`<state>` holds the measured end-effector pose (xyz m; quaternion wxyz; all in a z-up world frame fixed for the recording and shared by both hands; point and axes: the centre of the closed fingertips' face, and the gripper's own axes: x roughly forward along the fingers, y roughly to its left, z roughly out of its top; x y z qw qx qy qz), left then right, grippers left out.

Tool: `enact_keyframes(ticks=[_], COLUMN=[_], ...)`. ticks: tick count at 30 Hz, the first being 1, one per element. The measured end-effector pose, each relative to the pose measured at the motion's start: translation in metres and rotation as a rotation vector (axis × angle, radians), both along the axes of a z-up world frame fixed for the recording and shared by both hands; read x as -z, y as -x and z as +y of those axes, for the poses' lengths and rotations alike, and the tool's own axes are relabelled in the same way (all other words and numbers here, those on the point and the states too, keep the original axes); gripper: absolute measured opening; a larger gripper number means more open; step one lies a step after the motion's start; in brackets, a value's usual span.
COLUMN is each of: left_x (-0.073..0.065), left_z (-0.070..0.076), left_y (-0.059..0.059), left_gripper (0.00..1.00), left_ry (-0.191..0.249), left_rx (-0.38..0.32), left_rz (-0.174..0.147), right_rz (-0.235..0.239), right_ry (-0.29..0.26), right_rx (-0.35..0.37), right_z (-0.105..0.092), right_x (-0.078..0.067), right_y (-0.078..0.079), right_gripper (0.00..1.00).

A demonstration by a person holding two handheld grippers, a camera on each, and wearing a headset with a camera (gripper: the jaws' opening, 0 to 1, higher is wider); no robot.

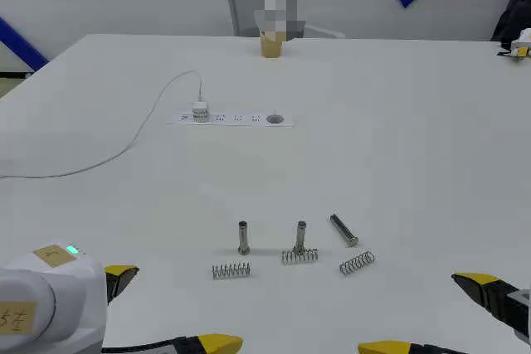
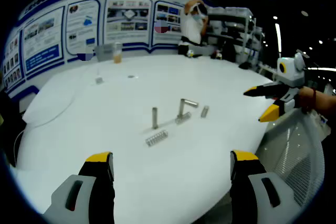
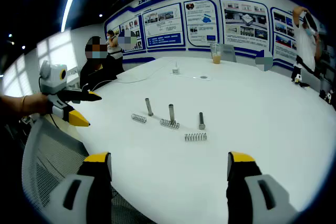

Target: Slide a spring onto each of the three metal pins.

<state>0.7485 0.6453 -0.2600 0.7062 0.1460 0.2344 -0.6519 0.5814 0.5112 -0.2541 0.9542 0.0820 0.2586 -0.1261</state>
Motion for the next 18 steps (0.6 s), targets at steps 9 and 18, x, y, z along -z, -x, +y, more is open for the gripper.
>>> enact_keyframes(ticks=[9,18], left_x=[-0.0005,-0.0006], left_z=[-0.0013,-0.0026], left_y=[-0.0006,0.0004], left_gripper=[0.94,0.93], left_ry=[0.001,0.002], left_rx=[-0.001,0.0], left_rz=[-0.001,-0.003], right_rz=[-0.01,-0.017], right_ry=[0.004,0.001], right_rx=[-0.003,-0.003], right_z=[-0.0009,-0.0027], right_x=[-0.0016,-0.0023], right_y=[-0.0024,-0.0036], right_gripper=[0.92,0.91])
